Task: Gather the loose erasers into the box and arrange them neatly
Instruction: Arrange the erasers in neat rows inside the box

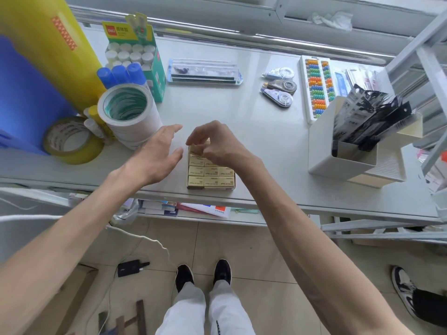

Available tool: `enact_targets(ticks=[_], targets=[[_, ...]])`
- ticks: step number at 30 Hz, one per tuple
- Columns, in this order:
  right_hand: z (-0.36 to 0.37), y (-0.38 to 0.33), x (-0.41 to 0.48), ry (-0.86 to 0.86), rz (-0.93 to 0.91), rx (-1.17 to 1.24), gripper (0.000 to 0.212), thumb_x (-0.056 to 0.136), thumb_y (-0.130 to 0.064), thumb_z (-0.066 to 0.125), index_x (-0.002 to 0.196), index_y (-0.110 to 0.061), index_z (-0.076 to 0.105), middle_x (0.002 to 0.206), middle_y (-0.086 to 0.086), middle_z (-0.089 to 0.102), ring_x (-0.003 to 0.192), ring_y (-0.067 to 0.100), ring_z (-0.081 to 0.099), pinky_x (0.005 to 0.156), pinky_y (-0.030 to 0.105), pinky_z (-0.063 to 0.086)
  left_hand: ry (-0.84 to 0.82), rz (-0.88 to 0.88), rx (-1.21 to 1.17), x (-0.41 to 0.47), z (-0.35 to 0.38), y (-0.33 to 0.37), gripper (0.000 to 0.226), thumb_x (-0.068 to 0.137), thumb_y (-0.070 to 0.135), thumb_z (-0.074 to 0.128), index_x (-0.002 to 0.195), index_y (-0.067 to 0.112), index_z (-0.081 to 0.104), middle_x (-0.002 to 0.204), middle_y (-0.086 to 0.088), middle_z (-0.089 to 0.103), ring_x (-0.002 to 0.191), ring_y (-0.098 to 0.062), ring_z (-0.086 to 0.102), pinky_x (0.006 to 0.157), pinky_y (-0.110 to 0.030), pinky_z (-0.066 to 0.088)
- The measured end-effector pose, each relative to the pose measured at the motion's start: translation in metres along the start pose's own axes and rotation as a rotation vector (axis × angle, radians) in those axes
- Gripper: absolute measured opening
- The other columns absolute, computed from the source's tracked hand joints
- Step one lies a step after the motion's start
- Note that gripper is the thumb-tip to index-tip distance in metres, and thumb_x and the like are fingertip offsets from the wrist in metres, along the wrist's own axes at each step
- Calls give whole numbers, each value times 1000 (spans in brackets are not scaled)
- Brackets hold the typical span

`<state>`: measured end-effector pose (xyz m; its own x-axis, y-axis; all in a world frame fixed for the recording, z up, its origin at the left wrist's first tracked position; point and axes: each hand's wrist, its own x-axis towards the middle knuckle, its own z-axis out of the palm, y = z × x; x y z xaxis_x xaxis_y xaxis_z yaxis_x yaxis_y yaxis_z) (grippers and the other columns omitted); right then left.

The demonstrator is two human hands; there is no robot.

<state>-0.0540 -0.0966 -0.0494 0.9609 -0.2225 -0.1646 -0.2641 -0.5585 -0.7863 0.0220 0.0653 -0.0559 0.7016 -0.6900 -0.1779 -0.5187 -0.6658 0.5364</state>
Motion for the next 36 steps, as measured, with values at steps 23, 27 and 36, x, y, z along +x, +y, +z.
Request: enact_targets(ticks=[23, 27, 36], targets=[[-24, 16, -46, 404, 279, 62, 28, 97, -15, 51, 119, -10, 69, 110, 6, 69, 91, 11, 59, 80, 15, 41, 41, -66, -62, -13, 9, 6, 42, 95, 17, 46, 137, 17, 49, 124, -2, 60, 103, -20, 58, 99, -41, 45], [-17, 28, -61, 227, 407, 47, 34, 97, -26, 55, 124, -8, 63, 111, 9, 69, 98, 21, 66, 91, 31, 51, 2, -284, -458, -18, 16, 18, 24, 93, 9, 48, 102, 11, 70, 85, -3, 73, 69, -15, 65, 70, -30, 58], [-13, 34, -59, 341, 457, 151, 22, 89, -13, 57, 105, -7, 71, 94, 10, 73, 83, 27, 71, 79, 45, 60, -132, -278, -678, -7, 9, 26, 45, 87, -4, 39, 75, 19, 75, 74, -2, 71, 65, -16, 51, 63, -26, 42]])
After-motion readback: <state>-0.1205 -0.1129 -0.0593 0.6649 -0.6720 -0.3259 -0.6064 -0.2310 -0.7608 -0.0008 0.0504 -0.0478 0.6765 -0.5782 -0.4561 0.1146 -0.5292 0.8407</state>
